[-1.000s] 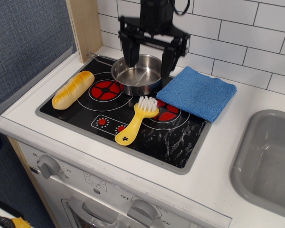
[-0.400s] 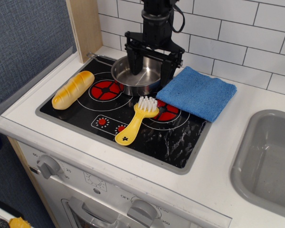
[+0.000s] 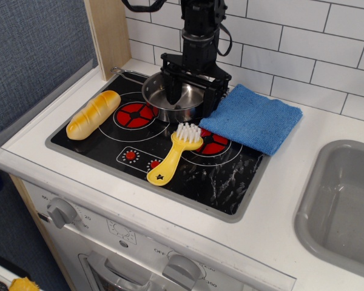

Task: Place the pot on top of the blue towel

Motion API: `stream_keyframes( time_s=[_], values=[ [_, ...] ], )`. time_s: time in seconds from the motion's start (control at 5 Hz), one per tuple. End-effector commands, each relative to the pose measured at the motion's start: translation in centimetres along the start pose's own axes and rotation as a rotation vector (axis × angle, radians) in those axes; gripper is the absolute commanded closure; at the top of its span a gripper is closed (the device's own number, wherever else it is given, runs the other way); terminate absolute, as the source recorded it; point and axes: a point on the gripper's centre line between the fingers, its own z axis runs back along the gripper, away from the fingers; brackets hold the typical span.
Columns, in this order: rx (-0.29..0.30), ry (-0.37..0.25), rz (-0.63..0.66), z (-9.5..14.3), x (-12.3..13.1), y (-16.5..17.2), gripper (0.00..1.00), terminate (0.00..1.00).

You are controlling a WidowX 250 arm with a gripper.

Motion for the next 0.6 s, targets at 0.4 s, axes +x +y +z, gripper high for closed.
stream_keyframes(
  time_s=[0.4],
  values=[
    [0.013, -0.094, -0.001, 4.9, 0.6, 1.6, 1.00, 0.00]
  ],
)
